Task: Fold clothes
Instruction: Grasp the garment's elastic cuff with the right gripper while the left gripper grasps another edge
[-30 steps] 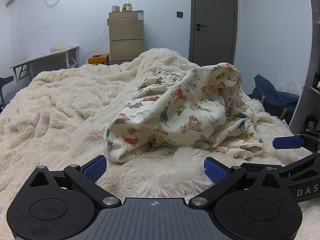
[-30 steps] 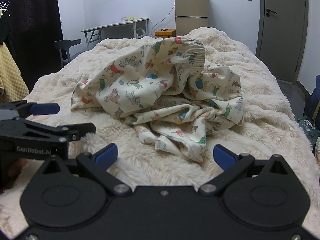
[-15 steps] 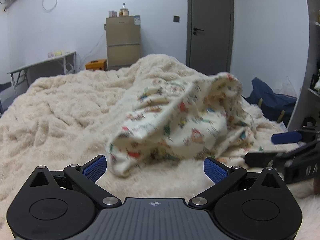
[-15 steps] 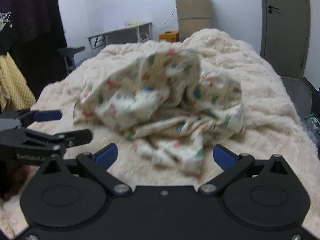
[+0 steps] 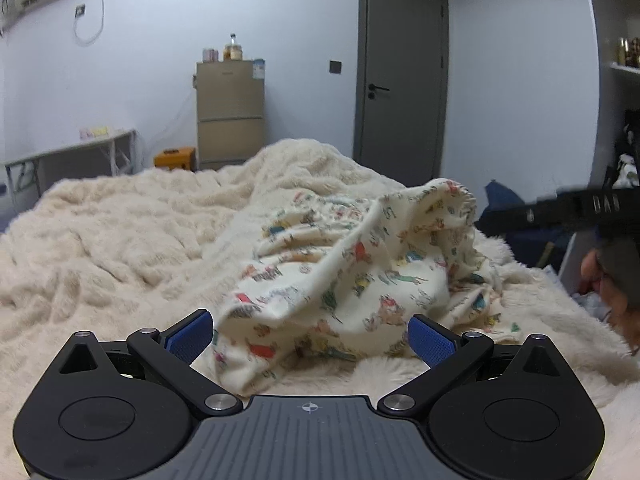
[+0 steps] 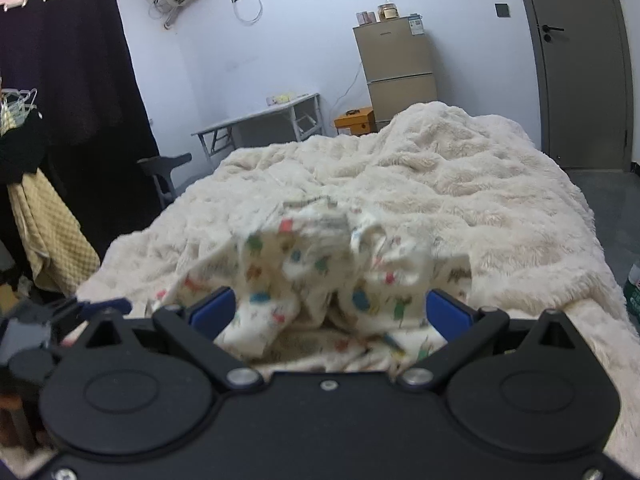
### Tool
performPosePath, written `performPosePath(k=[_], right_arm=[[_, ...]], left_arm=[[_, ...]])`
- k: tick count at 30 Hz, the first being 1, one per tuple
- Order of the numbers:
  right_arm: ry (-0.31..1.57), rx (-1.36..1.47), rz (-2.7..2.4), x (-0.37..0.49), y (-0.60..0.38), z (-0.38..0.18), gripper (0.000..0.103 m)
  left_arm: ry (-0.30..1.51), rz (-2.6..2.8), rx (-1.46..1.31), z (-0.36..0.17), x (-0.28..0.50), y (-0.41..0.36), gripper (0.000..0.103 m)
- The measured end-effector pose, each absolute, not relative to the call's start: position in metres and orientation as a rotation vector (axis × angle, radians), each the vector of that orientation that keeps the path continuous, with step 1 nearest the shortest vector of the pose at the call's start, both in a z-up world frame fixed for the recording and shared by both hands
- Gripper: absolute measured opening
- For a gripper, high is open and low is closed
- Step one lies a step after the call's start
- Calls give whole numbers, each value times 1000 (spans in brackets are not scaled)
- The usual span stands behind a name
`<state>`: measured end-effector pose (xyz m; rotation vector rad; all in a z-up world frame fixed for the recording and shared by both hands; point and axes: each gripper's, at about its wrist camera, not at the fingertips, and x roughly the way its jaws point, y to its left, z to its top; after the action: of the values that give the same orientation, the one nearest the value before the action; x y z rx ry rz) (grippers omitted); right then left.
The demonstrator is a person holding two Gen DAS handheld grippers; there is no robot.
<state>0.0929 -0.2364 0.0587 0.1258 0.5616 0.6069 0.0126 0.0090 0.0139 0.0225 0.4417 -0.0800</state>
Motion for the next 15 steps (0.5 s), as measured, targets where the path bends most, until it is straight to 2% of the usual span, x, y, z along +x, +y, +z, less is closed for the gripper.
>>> performPosePath(k=[11, 15], right_arm=[[680, -92, 782, 158, -201, 98, 102], [723, -7, 785, 165, -205, 95, 86]], left_arm=[[456, -148, 34, 11, 15, 8, 103], [437, -208, -5, 11, 13, 13, 103]])
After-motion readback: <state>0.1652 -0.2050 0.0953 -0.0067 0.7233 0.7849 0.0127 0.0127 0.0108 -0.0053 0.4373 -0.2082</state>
